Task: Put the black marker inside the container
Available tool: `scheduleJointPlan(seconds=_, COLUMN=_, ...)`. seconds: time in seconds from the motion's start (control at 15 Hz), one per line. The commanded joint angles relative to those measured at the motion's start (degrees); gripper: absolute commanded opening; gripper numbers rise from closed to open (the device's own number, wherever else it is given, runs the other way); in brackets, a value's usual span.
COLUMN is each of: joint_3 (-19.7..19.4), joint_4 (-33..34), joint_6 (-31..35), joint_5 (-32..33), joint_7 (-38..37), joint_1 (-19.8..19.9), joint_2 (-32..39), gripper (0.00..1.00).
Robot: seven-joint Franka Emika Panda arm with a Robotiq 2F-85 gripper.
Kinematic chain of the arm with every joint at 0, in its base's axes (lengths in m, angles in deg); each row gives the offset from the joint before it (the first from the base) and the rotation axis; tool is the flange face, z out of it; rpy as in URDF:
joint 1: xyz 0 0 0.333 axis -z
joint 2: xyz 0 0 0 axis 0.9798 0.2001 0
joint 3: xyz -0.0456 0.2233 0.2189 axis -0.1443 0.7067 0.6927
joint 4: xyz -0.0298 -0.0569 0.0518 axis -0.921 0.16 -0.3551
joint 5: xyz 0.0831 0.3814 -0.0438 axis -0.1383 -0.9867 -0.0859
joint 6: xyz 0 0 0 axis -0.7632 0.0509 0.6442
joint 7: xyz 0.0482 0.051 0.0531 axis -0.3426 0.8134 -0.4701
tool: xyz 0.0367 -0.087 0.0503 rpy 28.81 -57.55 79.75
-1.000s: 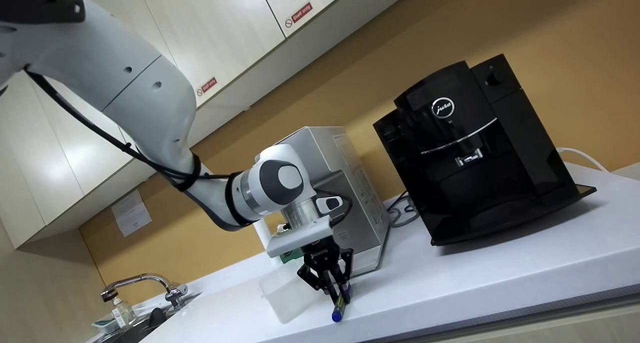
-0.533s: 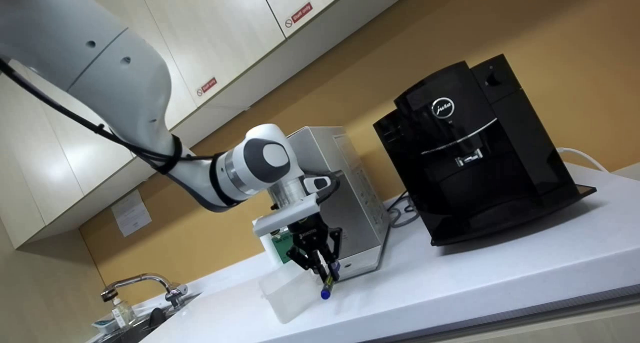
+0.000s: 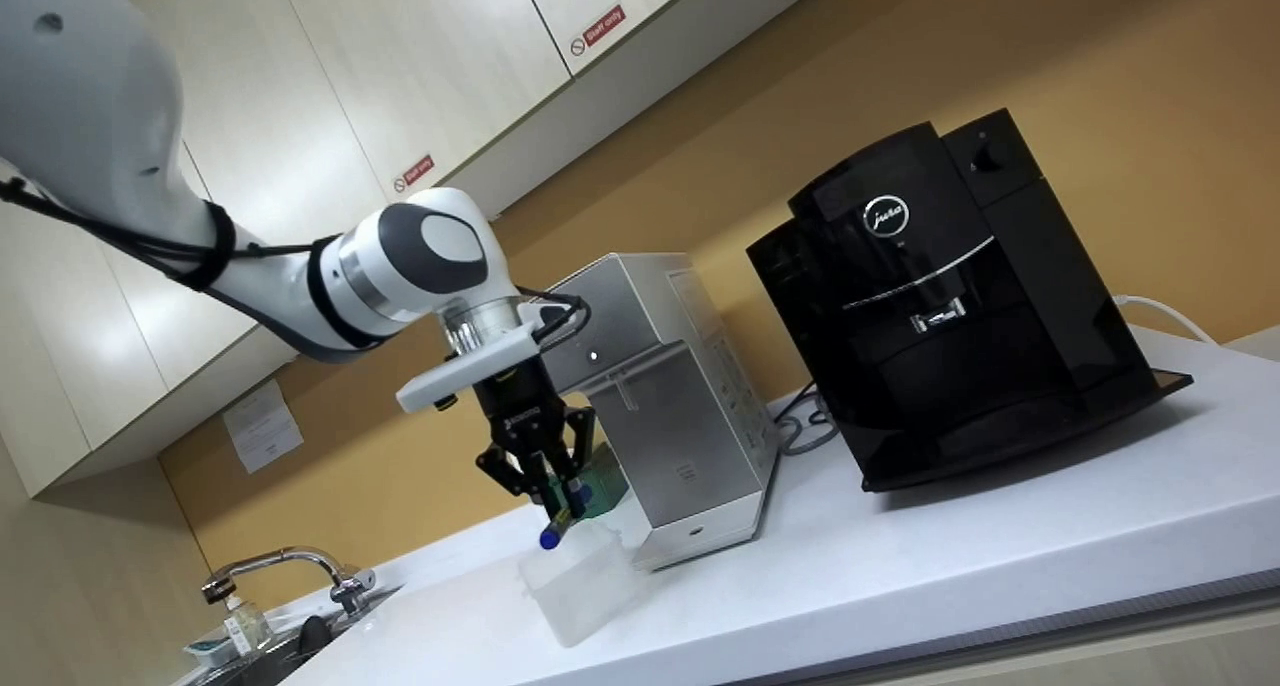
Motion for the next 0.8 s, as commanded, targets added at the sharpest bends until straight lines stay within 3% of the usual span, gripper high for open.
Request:
scheduleJointPlan(seconds=0.0, joint_3=1.91, joint_4=0.64, joint_6=-5.54, joint_5=-1.07, joint_7=-0.39, joint_1=-3.04, joint_2=-1.87, gripper=0.05)
scheduleJointPlan(seconds=0.2, joint_3=4.04, joint_4=1.11, joint_6=-5.46, joint_5=-0.9, joint_7=-1.94, joint_1=-5.25, joint_2=-1.21, gripper=0.05)
scheduleJointPlan(seconds=0.73, joint_3=6.71, joint_4=3.13, joint_6=3.05, joint_5=-1.13, joint_7=-6.55, joint_1=-7.39, joint_2=4.95, gripper=0.05)
